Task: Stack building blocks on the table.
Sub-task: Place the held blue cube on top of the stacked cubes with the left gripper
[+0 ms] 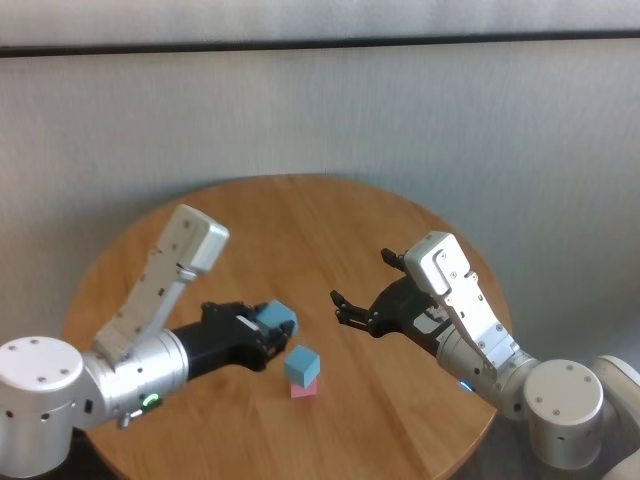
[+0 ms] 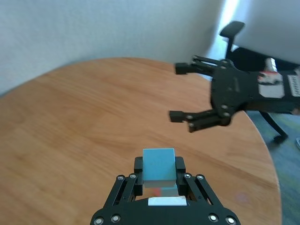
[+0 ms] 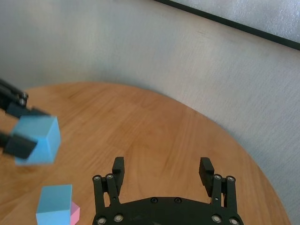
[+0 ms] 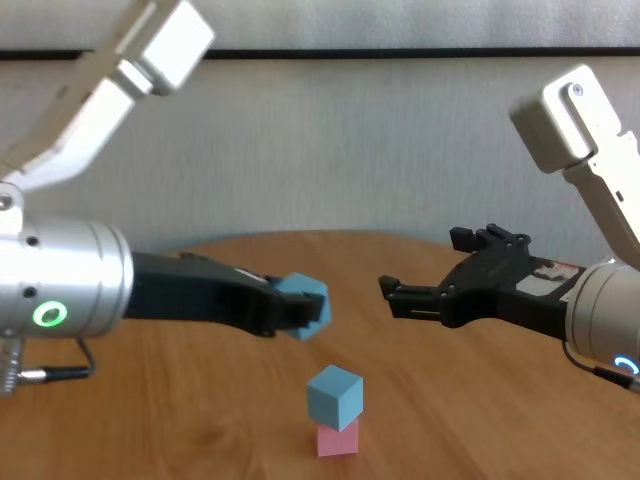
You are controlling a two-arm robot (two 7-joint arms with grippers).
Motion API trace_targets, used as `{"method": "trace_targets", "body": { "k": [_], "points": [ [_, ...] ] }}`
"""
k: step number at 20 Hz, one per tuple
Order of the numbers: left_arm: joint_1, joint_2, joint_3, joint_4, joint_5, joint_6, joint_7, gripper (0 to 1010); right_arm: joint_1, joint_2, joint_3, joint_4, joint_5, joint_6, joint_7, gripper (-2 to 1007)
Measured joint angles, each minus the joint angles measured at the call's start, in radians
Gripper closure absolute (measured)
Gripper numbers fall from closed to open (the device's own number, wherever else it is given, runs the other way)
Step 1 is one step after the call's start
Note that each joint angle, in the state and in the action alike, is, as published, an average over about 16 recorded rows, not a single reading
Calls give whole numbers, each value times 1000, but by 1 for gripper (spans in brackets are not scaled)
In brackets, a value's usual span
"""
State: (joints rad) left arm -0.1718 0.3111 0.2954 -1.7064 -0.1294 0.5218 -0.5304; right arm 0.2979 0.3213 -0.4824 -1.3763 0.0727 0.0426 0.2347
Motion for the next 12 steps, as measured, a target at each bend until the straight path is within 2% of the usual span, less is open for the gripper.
{"method": "trace_targets", "body": {
  "k": [12],
  "points": [
    [-18,23,65,12,-13,9,-23,615,0,0,0,0,0,0,0,1]
  ]
}}
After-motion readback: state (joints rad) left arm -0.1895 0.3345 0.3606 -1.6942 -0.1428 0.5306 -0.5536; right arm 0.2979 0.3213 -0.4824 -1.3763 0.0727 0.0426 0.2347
